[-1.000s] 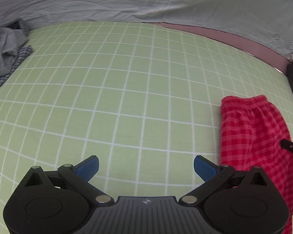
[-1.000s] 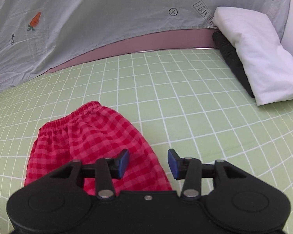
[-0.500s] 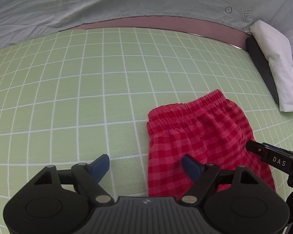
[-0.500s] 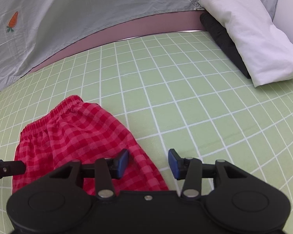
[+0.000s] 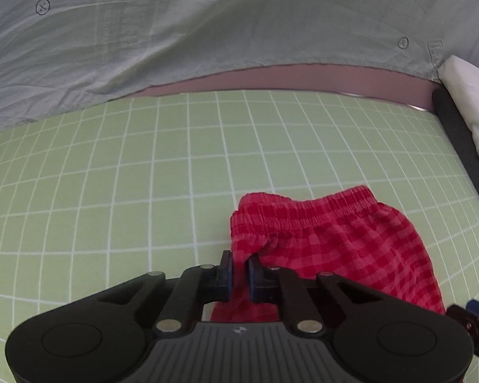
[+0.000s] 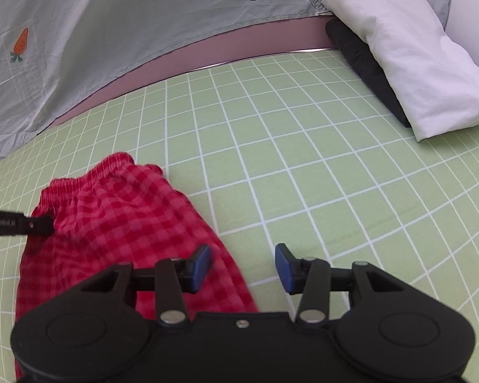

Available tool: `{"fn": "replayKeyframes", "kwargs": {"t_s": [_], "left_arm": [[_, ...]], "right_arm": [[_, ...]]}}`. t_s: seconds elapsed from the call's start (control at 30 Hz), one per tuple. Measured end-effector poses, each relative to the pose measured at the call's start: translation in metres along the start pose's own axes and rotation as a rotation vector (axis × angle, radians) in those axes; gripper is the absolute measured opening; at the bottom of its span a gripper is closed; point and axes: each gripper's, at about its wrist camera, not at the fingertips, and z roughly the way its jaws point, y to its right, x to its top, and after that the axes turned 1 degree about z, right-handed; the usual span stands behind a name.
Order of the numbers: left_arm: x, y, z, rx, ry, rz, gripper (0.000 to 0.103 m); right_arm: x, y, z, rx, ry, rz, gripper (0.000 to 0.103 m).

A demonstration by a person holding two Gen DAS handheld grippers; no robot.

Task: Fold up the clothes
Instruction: 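Move both tools over the hem end of the lengthwise-folded red shorts, then grasp the hem with the left gripper while the right gripper grasps beside it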

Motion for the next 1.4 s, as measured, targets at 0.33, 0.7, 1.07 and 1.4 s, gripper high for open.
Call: {"fn": "replayKeyframes", "kwargs": {"t_s": [0.33,0.7,1.07,1.4], "left_arm": [[-0.082,-0.038,-0.07,-0.04,-0.095,-0.008,0.046],[-0.188,-0.05,-0.125,-0.049,-0.223,-0.057,0.045],[-0.216,-0.04,-0.154,-0.072,-0.144,-0.08,0.002],[-0.227,-0.06,-0.163,-0.037,-0.12,-0.191,0.027]], "right_arm": [[-0.057,0.015,-0.049,-0.003,-0.049,-0.036,0.045],[-0.126,0.027,-0.095,0.003,-0.096,-0.126,0.029],[-0.142,0.03,-0.124,0.064,-0.017,-0.202,0.002],[-0.153,0.037,-0.134,0.071,-0.043,-0.179,0.009]]}}
